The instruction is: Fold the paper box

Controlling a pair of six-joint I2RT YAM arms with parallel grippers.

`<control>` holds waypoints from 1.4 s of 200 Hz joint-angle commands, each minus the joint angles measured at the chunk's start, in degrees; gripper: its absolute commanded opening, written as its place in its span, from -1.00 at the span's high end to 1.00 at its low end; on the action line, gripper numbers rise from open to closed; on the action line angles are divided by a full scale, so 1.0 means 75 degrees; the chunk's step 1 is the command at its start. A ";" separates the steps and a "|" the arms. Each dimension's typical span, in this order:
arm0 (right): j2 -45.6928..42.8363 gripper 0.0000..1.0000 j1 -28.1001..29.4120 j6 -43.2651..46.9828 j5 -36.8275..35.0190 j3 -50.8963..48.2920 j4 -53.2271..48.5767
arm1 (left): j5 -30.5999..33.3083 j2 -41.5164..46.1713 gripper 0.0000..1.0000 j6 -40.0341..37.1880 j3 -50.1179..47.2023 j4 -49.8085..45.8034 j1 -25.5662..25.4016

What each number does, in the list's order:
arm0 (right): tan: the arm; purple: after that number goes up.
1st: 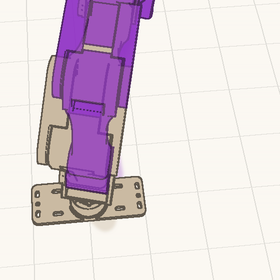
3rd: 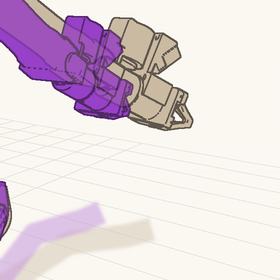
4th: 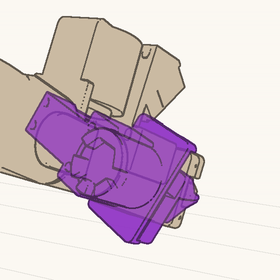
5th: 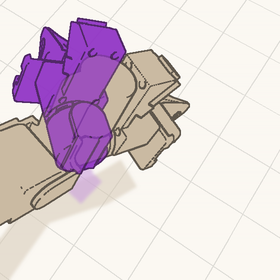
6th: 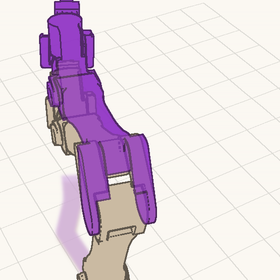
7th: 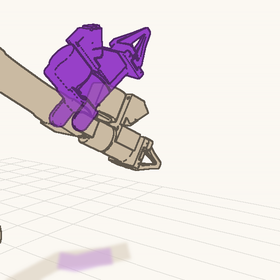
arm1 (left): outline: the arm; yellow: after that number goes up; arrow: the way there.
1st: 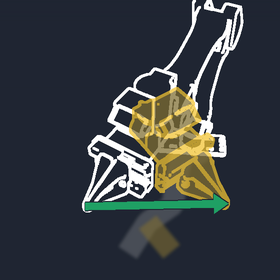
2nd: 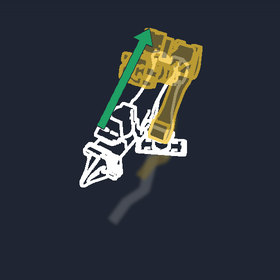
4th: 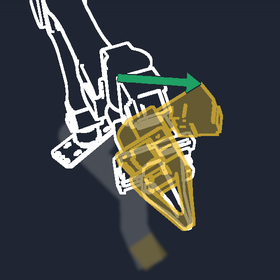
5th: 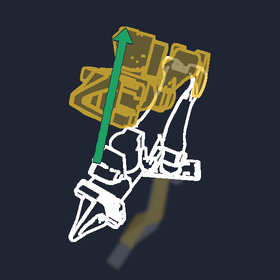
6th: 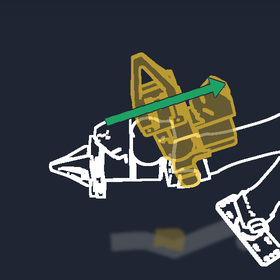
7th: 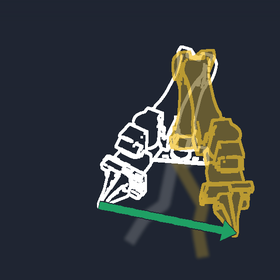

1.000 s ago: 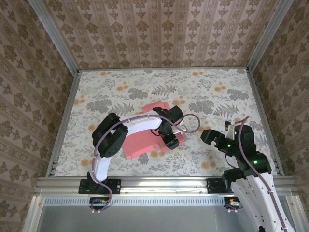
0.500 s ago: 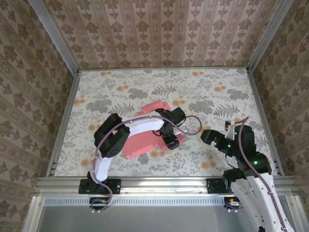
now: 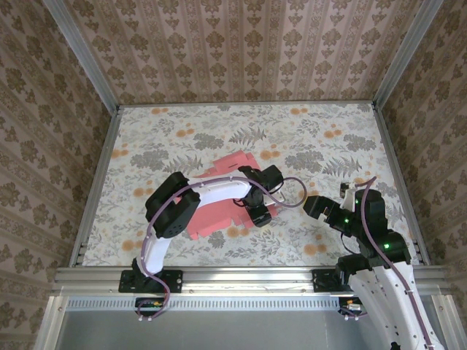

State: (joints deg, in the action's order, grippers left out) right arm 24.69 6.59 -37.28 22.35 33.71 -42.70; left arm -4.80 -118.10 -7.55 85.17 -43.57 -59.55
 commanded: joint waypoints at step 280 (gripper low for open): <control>-0.0199 -1.00 -0.0058 0.0031 0.0231 0.0005 -0.0067 | 0.0315 -0.0636 -0.13 0.0234 0.0282 -0.0389 -0.0287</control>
State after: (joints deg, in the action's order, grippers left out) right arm 24.10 6.24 -37.32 22.55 33.69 -42.76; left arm -3.64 -119.59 -6.81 87.22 -45.30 -60.40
